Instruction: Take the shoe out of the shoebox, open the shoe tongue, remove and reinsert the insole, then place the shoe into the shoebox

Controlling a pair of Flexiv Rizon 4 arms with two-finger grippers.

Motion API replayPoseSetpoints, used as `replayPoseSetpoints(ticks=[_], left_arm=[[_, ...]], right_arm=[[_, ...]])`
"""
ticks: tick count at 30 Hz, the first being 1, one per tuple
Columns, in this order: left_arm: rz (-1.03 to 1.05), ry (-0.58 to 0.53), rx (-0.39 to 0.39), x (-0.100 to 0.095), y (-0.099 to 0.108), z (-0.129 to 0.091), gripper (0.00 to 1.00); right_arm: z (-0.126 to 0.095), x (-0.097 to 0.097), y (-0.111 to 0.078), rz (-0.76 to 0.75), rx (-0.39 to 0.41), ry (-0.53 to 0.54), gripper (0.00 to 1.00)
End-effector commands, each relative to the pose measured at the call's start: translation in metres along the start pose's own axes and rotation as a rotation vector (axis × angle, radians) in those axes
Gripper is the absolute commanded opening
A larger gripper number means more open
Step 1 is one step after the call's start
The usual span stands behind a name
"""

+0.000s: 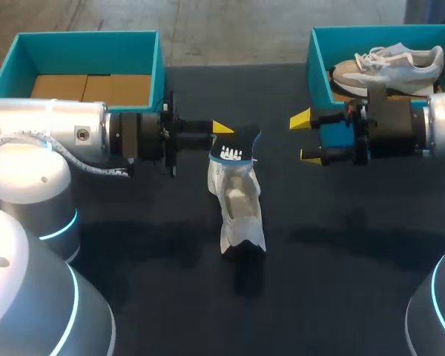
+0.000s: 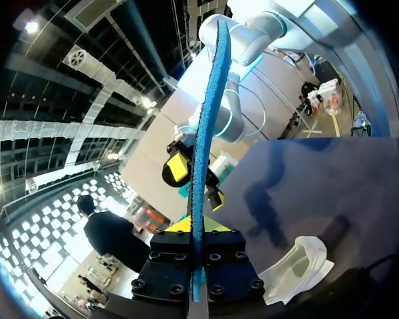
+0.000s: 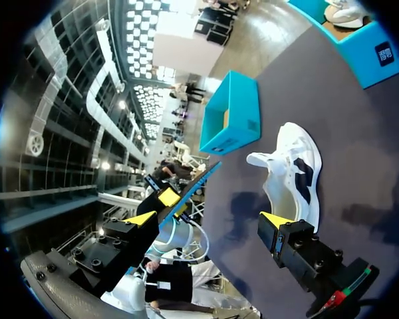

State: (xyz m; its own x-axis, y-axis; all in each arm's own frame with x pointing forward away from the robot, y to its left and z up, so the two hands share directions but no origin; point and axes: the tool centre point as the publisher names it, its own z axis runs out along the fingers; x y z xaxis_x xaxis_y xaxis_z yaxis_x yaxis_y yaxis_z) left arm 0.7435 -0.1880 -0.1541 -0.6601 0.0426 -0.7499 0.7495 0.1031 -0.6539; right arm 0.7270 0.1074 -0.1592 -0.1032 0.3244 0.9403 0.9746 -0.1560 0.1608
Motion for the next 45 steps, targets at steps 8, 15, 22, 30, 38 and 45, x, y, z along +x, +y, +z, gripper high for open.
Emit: replayPoseSetpoints(ticks=[8, 15, 22, 30, 38, 45], left_arm=[[0.0, 0.001, -0.003, 0.001, -0.001, -0.001, 0.0], [0.0, 0.001, -0.003, 0.001, -0.001, -0.001, 0.0], [0.0, 0.001, -0.003, 0.001, -0.001, -0.001, 0.0], [-0.08, 0.013, 0.045, 0.01, 0.004, 0.0, 0.0], [-0.186, -0.01, 0.069, 0.025, 0.015, -0.001, 0.0], [-0.231, -0.024, 0.07, 0.043, 0.014, -0.008, 0.0]], right_arm=[[0.0, 0.001, -0.001, 0.001, -0.001, -0.005, 1.0], [0.0, 0.001, -0.001, 0.001, -0.001, -0.005, 1.0], [0.0, 0.001, -0.001, 0.001, -0.001, -0.005, 1.0], [0.016, -0.013, -0.006, 0.007, -0.007, 0.008, 1.0], [0.026, -0.025, -0.019, 0.021, -0.009, -0.015, 1.0], [0.032, -0.04, -0.038, 0.043, 0.012, -0.021, 1.0]])
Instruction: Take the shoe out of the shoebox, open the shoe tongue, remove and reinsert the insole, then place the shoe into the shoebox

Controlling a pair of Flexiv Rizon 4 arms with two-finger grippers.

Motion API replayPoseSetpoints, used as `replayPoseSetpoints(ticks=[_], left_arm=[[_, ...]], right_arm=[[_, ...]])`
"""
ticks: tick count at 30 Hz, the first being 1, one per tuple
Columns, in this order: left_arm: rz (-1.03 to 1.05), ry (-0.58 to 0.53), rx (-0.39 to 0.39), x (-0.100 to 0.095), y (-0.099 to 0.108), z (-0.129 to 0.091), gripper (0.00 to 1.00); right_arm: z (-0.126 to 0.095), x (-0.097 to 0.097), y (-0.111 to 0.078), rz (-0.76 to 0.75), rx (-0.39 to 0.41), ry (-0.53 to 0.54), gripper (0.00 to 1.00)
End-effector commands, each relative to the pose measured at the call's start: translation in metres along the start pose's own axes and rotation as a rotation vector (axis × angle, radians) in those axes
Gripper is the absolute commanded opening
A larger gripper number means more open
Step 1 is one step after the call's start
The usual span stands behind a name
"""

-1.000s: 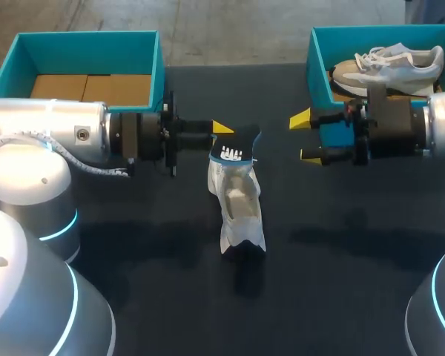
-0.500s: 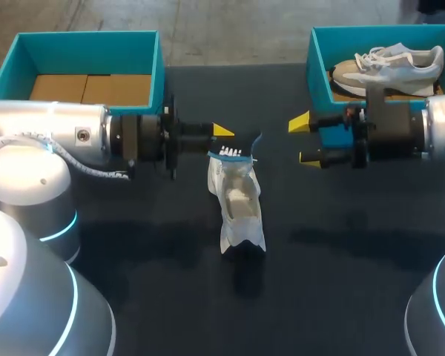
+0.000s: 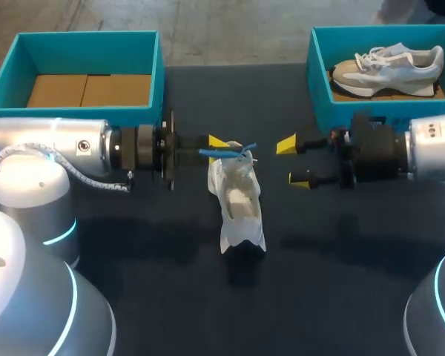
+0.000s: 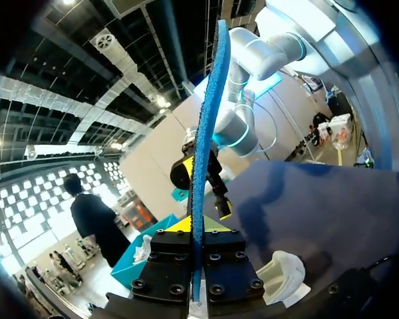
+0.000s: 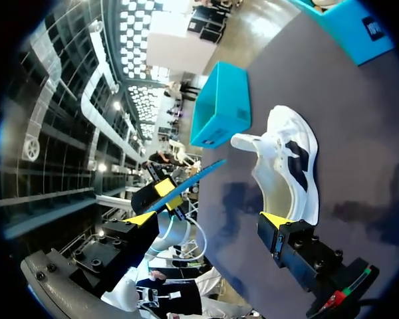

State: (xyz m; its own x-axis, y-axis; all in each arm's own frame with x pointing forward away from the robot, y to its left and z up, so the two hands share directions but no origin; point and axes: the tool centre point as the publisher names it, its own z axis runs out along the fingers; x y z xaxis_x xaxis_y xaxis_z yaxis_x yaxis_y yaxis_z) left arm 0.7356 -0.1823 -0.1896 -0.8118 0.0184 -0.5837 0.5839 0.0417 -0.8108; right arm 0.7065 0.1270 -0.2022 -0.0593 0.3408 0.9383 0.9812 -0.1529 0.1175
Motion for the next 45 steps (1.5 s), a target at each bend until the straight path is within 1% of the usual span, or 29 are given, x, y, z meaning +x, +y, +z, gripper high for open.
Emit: replayPoseSetpoints(ticks=[1, 7, 11, 15, 17, 21, 24, 26, 29, 44, 45], left_arm=[[-0.008, -0.016, 0.015, 0.014, -0.002, -0.006, 0.0], [-0.012, 0.001, 0.045, 0.029, 0.007, -0.007, 0.0], [-0.027, 0.002, 0.055, 0.037, 0.014, -0.008, 0.0], [-0.048, -0.005, 0.074, 0.04, 0.016, -0.008, 0.0], [-0.054, -0.011, 0.088, 0.041, 0.017, -0.008, 0.0], [-0.062, -0.007, 0.09, 0.045, 0.021, -0.007, 0.0], [-0.068, -0.005, 0.096, 0.048, 0.021, -0.008, 0.0], [-0.07, -0.003, 0.101, 0.05, 0.021, -0.01, 0.0], [-0.063, 0.02, 0.066, 0.054, 0.021, -0.012, 0.0], [-0.063, 0.02, 0.066, 0.054, 0.021, -0.012, 0.0], [-0.063, 0.02, 0.066, 0.054, 0.021, -0.012, 0.0]], right_arm=[[0.006, -0.011, -0.01, 0.005, -0.003, 0.004, 1.0], [0.011, -0.025, -0.02, 0.02, 0.015, -0.003, 1.0], [0.016, -0.03, -0.027, -0.005, 0.024, -0.054, 1.0], [0.021, -0.036, -0.031, -0.016, 0.031, -0.089, 1.0], [0.024, -0.039, -0.032, -0.018, 0.037, -0.088, 1.0], [0.027, -0.046, -0.034, -0.014, 0.036, -0.111, 1.0], [0.029, -0.05, -0.035, -0.005, 0.039, -0.156, 1.0], [0.03, -0.051, -0.037, 0.024, 0.027, -0.186, 1.0], [0.03, -0.051, -0.037, 0.024, 0.027, -0.186, 1.0], [0.03, -0.051, -0.037, 0.024, 0.027, -0.186, 1.0], [0.031, -0.054, -0.035, -0.001, 0.014, -0.198, 1.0]])
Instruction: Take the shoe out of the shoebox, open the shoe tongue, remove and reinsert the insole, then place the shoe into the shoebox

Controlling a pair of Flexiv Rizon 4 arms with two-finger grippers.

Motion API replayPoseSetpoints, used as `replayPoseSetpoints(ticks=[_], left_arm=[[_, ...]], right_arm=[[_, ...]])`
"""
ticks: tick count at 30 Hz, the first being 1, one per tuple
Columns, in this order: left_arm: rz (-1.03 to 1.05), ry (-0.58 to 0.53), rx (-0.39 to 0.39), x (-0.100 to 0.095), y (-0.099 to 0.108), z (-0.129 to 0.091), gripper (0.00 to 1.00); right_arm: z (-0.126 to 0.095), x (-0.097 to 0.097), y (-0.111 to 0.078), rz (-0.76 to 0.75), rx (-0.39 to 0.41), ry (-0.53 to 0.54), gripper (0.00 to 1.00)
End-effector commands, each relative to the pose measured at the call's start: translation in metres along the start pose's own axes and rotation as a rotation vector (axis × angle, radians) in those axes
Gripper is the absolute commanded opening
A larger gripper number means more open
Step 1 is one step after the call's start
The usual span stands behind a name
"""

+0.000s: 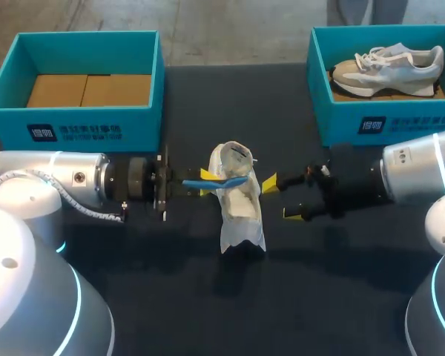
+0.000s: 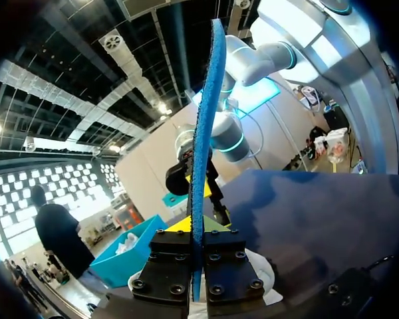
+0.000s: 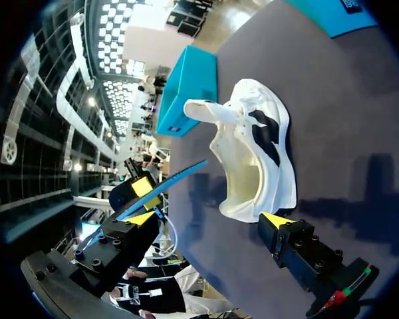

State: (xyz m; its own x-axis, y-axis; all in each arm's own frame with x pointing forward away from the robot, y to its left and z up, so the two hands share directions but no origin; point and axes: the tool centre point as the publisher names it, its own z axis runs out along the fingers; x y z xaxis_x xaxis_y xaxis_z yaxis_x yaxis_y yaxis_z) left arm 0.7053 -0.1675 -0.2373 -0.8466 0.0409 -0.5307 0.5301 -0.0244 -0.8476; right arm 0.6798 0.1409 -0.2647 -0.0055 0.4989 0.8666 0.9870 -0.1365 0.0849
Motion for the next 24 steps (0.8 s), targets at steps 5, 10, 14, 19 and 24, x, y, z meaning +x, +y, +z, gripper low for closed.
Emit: replayPoseSetpoints(ticks=[5, 10, 14, 19, 24], left_arm=[[-0.004, -0.01, 0.006, 0.004, 0.002, 0.0, 0.0], [-0.02, -0.001, 0.001, 0.007, 0.004, -0.001, 0.0], [-0.028, -0.004, 0.007, 0.01, 0.006, -0.001, 0.0], [-0.046, -0.012, 0.013, 0.012, 0.013, 0.0, 0.0], [-0.046, -0.013, 0.017, 0.013, 0.02, 0.003, 0.0]], right_arm=[[0.008, -0.008, 0.005, -0.131, -0.027, -0.111, 1.0], [0.01, -0.014, 0.006, -0.218, -0.034, -0.115, 1.0], [0.013, -0.02, 0.008, -0.28, -0.023, -0.142, 1.0], [0.015, -0.028, 0.009, -0.334, -0.009, -0.161, 1.0], [0.014, -0.036, 0.01, -0.368, 0.004, -0.18, 1.0]])
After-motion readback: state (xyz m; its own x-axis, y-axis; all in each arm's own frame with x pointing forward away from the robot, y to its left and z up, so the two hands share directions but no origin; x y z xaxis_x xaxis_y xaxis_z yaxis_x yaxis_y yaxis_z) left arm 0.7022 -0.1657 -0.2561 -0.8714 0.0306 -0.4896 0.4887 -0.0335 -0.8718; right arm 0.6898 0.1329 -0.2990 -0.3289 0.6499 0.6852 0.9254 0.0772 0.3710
